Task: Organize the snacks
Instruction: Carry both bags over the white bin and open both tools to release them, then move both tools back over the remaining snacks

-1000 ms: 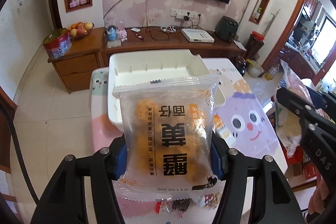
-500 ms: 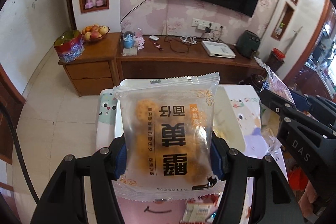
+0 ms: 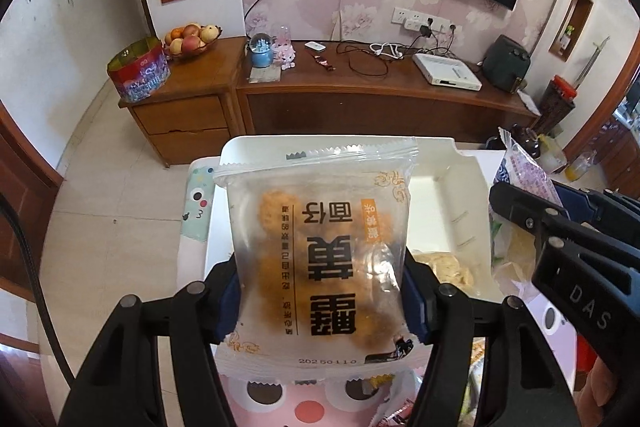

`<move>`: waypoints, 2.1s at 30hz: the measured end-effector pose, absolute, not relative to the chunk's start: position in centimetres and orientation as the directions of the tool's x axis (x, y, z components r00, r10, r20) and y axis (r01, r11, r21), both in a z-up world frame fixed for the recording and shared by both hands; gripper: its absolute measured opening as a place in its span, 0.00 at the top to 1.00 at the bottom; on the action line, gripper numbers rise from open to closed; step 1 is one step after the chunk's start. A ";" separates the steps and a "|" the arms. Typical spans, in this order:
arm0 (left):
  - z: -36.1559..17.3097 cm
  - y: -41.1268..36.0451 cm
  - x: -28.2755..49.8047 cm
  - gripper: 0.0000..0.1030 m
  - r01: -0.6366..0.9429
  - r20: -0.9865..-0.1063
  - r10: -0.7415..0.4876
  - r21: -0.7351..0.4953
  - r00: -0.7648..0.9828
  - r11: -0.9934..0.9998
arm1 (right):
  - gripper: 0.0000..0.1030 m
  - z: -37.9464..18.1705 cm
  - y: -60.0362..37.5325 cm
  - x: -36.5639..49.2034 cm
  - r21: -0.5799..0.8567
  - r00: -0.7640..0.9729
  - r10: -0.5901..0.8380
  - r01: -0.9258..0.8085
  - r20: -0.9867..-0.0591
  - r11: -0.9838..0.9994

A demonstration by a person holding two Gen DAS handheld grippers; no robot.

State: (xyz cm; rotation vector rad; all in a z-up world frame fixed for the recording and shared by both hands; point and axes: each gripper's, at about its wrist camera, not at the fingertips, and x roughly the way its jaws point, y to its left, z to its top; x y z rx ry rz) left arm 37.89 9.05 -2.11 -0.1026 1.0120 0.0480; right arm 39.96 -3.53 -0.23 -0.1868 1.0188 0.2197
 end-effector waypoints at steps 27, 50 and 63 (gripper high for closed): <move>1.7 10.0 33.4 0.07 -0.088 -0.800 0.012 -0.051 0.600 0.995 | 0.51 1.2 -5.7 37.2 0.062 0.495 0.185 -0.254 -0.849 0.965; 4.1 9.0 23.4 0.07 0.020 -0.741 -0.074 -0.082 0.668 0.996 | 0.51 3.8 -8.9 25.6 0.074 0.540 0.190 -0.229 -0.820 0.971; -2.0 8.6 17.7 0.07 0.123 -0.802 -0.154 -0.100 0.578 0.987 | 0.51 -3.5 -9.4 17.0 0.108 0.392 0.213 -0.272 -0.895 0.956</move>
